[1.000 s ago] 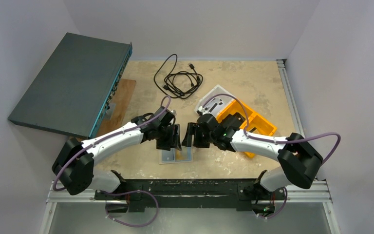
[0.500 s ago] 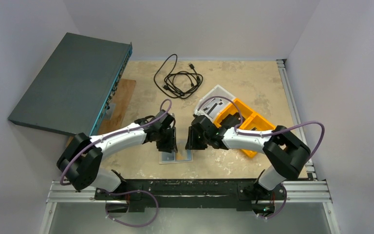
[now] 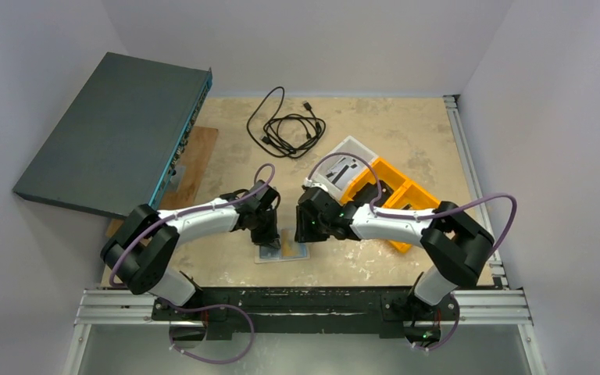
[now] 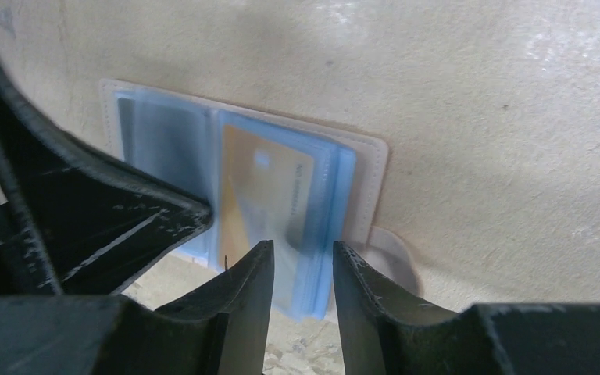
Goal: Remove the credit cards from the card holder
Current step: Remove the credit card from the card holder.
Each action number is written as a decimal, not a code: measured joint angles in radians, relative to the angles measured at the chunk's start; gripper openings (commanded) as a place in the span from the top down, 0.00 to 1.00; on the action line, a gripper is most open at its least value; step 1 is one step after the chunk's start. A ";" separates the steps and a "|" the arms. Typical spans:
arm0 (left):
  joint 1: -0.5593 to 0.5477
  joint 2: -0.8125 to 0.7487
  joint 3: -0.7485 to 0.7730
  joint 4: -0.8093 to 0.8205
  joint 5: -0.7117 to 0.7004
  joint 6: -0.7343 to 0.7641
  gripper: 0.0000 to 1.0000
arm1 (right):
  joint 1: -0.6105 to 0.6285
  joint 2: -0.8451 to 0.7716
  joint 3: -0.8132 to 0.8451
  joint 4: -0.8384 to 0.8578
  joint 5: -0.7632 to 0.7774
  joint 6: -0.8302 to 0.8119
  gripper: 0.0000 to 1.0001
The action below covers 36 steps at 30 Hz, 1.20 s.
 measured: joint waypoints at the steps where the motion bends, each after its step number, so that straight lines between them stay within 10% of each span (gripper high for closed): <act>1: 0.001 0.001 -0.002 0.008 0.002 -0.003 1.00 | 0.010 0.000 0.012 -0.014 0.013 -0.005 0.66; 36: 0.023 -0.014 -0.039 0.059 0.037 -0.023 1.00 | 0.061 0.075 0.084 -0.047 0.058 0.006 0.57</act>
